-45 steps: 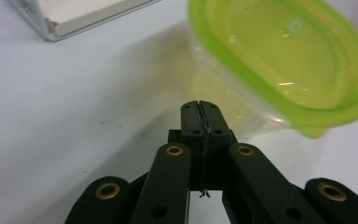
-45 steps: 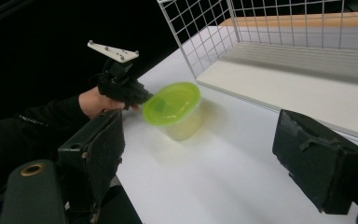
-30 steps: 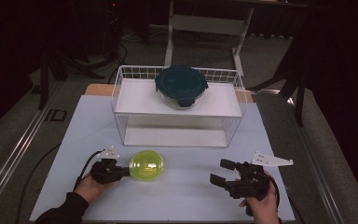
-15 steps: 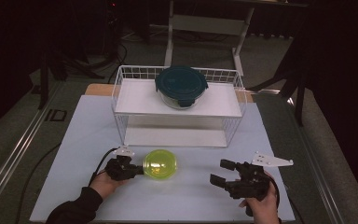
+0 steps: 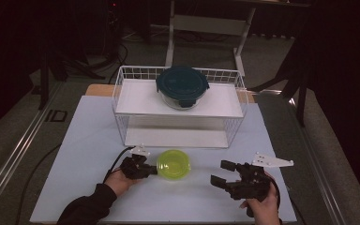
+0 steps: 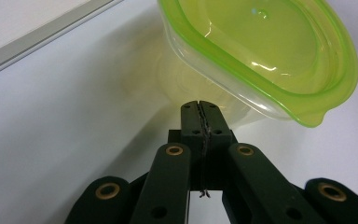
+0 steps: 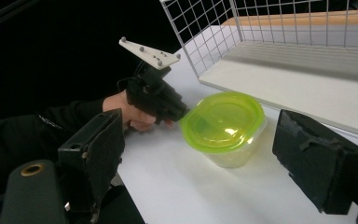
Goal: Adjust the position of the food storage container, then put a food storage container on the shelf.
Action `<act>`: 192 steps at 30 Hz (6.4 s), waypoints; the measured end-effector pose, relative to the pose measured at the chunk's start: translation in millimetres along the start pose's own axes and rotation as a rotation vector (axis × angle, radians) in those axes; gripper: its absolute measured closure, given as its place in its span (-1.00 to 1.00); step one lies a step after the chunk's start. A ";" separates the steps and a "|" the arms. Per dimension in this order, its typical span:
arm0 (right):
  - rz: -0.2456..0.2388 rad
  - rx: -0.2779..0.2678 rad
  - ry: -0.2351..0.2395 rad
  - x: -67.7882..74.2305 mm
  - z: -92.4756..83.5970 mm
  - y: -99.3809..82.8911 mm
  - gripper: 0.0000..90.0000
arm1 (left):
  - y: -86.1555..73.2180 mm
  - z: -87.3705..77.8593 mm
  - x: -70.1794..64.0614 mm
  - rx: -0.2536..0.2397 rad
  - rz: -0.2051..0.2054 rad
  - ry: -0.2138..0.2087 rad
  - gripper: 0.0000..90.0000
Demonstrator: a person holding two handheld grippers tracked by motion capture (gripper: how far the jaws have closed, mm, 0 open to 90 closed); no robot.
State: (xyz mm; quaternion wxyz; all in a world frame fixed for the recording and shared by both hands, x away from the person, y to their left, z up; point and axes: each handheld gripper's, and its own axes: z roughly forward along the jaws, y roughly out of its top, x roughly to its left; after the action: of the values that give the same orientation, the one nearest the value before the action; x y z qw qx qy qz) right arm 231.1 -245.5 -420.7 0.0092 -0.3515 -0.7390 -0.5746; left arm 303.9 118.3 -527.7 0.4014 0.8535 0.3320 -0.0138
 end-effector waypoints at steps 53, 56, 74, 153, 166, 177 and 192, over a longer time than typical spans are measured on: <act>-0.053 0.027 -0.046 -1.4 6.0 1.2 -0.64 | 28.1 -69.4 -38.0 -0.234 -0.058 -0.010 -0.98; -0.078 0.024 -0.060 -3.2 7.4 3.4 -0.64 | 32.6 -68.9 -39.6 -0.261 -0.089 -0.004 -0.98; -0.005 0.153 -0.115 -35.6 47.9 15.3 -0.69 | 41.9 -40.1 -24.7 -0.199 -0.256 -0.011 -0.87; 0.271 0.282 -0.137 -21.8 83.0 22.3 0.79 | 49.0 -58.2 -46.1 -0.118 -0.381 -0.050 0.78; 0.221 0.235 -0.134 0.1 63.3 47.2 0.79 | 68.2 -85.3 -64.8 -0.169 -0.344 -0.047 0.78; 0.192 0.187 -0.138 12.9 55.5 80.9 0.79 | 95.6 -113.5 -70.0 -0.214 -0.323 -0.026 0.79; 0.135 0.120 -0.155 29.5 48.8 142.1 0.79 | 145.7 -154.7 -72.5 -0.277 -0.274 0.031 0.79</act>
State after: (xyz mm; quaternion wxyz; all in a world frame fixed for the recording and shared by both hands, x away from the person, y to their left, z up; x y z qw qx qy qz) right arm 303.2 -175.5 -305.1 0.0115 -0.4427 -0.7452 -0.4985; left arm 294.1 118.8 -303.4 0.5043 0.7372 0.4497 -0.0094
